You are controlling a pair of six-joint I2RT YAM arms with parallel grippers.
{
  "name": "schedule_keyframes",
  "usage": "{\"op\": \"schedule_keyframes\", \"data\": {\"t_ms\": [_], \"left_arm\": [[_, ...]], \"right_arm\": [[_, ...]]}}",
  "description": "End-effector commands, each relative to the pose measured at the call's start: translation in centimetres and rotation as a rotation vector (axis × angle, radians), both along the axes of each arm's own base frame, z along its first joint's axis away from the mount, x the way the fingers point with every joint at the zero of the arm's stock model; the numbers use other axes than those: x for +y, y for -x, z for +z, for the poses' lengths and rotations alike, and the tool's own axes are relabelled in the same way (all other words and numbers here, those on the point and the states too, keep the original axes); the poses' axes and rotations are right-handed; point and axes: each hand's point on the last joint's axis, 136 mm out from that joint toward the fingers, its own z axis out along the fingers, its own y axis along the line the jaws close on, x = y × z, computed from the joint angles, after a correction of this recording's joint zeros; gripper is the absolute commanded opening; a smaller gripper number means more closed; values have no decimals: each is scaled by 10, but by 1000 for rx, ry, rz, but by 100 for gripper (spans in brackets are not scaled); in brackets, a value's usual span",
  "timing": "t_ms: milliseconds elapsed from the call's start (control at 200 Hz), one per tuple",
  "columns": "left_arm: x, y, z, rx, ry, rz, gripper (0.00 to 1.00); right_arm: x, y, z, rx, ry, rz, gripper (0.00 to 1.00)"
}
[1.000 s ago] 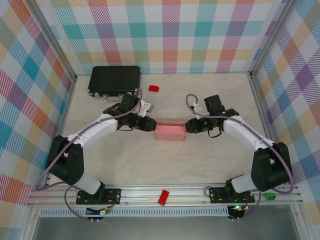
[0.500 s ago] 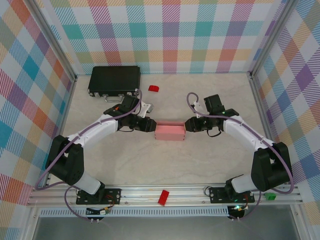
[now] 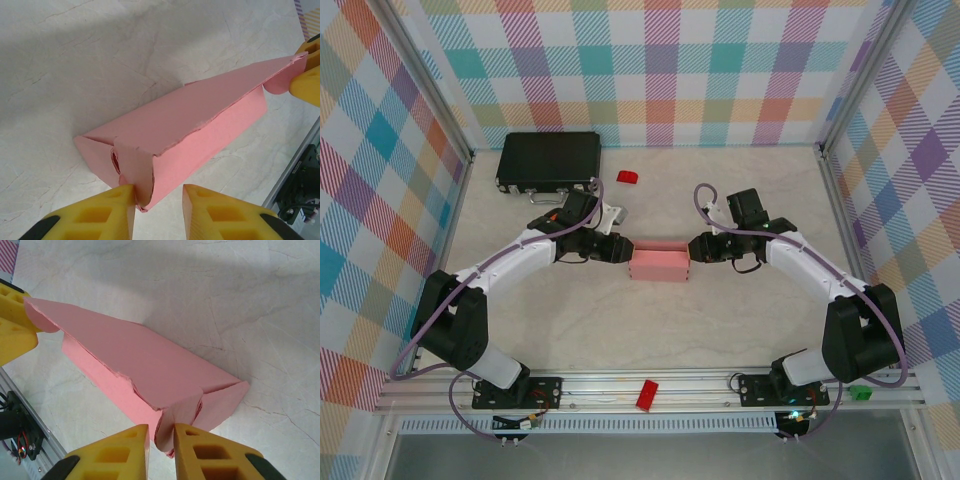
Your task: Fold the paper box
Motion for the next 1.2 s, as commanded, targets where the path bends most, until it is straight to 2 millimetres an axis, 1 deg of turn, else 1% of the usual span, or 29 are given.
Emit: {"op": "schedule_keyframes", "data": {"t_ms": [0, 180, 510, 780, 1015, 1195], "left_arm": [[-5, 8, 3, 8, 23, -18, 30], [-4, 10, 0, 16, 13, -21, 28], [2, 10, -6, 17, -26, -17, 27], [-1, 13, -13, 45, -25, -31, 23], [-2, 13, -11, 42, -23, -34, 22], [0, 14, -15, 50, -38, -34, 21]], "right_arm": [[6, 0, 2, 8, -22, 6, 20], [5, -1, 0, 19, -14, -3, 19], [5, -4, 2, 20, -12, -11, 19], [6, -4, 2, 23, -13, -11, 19], [7, -4, 5, 20, -26, -10, 18], [8, -3, 6, 21, -30, -8, 17]]}}
